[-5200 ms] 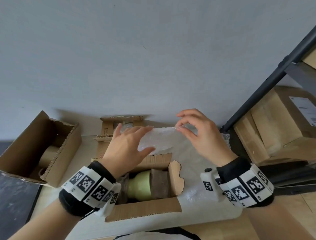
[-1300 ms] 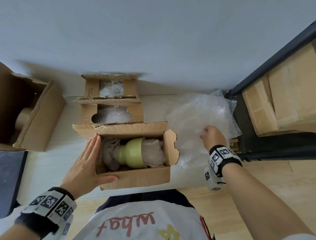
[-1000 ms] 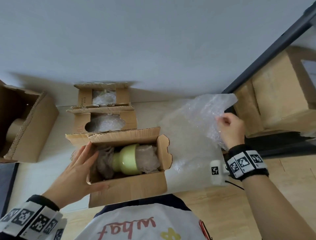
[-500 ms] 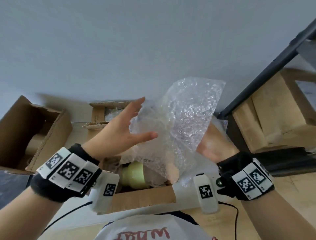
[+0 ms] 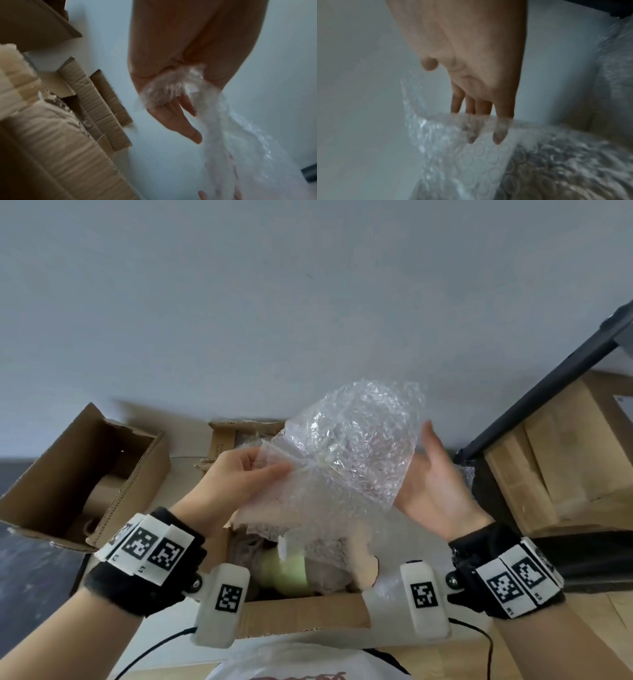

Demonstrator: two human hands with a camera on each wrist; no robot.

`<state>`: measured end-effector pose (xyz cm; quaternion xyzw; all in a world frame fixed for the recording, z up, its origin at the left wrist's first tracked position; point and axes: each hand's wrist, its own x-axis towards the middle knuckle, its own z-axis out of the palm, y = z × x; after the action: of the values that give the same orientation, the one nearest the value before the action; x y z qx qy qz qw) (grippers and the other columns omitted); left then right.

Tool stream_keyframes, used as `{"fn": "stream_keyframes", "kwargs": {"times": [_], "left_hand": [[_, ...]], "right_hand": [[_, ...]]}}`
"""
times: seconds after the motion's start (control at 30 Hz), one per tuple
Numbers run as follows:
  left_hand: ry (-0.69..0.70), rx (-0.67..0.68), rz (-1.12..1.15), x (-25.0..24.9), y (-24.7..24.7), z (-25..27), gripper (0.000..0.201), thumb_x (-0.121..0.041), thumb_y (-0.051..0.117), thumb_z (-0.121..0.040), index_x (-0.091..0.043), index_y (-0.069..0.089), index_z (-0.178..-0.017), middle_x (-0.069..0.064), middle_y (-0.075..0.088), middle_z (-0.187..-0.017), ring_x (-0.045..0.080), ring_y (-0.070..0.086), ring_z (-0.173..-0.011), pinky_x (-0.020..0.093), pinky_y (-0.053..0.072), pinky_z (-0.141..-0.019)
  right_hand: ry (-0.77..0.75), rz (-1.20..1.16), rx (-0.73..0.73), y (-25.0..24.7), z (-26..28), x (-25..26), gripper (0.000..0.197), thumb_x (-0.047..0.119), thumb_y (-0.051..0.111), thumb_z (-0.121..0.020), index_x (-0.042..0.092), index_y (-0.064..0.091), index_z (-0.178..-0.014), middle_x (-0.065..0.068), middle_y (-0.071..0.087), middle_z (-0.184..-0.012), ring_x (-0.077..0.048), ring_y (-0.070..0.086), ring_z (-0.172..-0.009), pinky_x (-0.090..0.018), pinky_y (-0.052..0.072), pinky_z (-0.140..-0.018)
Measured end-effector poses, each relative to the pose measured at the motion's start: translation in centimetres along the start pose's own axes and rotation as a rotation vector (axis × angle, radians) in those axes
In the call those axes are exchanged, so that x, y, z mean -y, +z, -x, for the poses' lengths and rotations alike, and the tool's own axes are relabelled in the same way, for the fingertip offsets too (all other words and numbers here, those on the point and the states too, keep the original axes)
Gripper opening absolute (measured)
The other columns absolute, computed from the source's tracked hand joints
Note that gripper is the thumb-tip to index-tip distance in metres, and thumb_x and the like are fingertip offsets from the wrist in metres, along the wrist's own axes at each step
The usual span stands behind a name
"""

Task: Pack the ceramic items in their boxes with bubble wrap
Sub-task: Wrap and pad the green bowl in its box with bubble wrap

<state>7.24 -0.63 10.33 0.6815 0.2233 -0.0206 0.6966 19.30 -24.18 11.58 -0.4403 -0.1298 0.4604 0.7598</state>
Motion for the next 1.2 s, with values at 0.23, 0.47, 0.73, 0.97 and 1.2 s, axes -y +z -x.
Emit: {"fn": "stream_keyframes", "kwargs": {"times": [0.23,0.47,0.73,0.97,1.2], "left_hand": [[-0.014,-0.003,0.043,-1.2,0.2,0.9,0.036,-0.024,0.067,-0.079,0.001,0.065,-0.104,0.019,0.072,-0.097,0.036,0.068,-0.091,0.045,0.053,-0.086],[-0.023,0.073,0.291,-2.5,0.3,1.9,0.031,-0.026,0.050,-0.093,-0.002,0.070,-0.098,0.012,0.072,-0.090,0.024,0.069,-0.079,0.026,0.055,-0.061],[0.080,0.079,0.089,-2.0,-0.6,3.0,0.041,-0.018,0.069,-0.074,-0.011,0.062,-0.114,0.009,0.072,-0.105,0.030,0.068,-0.097,0.037,0.058,-0.078],[-0.052,0.102,0.254,-1.7,-1.2,3.3,0.044,-0.017,0.061,-0.082,0.000,0.057,-0.123,0.021,0.064,-0.118,0.036,0.063,-0.108,0.044,0.052,-0.091],[-0.128,0.096,0.361,-0.8,-0.8,3.5,0.045,-0.027,0.055,-0.089,-0.002,0.056,-0.127,0.018,0.062,-0.123,0.031,0.060,-0.114,0.043,0.045,-0.101]], "right_hand": [[-0.332,0.978,0.058,2.4,0.3,-0.2,0.042,0.026,0.066,-0.086,0.032,0.054,-0.126,0.018,0.056,-0.130,-0.003,0.050,-0.123,-0.021,0.042,-0.101],[-0.358,1.329,0.129,4.2,-0.2,-2.5,0.045,0.037,0.063,-0.086,0.053,0.049,-0.126,0.017,0.022,-0.150,0.003,0.018,-0.140,-0.015,0.021,-0.113],[-0.465,1.412,-0.014,4.4,-0.8,-2.7,0.044,0.017,0.067,-0.086,0.028,0.050,-0.125,0.007,0.049,-0.130,-0.010,0.051,-0.117,-0.007,0.037,-0.091],[-0.533,1.765,0.122,5.3,-1.7,-1.9,0.085,0.033,0.081,-0.070,0.032,0.038,-0.143,-0.001,0.002,-0.158,-0.020,0.011,-0.144,-0.042,0.026,-0.113],[-0.816,1.875,-0.006,5.3,-2.7,-3.5,0.042,0.010,0.082,-0.066,0.006,0.069,-0.106,-0.010,0.063,-0.114,-0.029,0.059,-0.104,-0.039,0.044,-0.087]]}}
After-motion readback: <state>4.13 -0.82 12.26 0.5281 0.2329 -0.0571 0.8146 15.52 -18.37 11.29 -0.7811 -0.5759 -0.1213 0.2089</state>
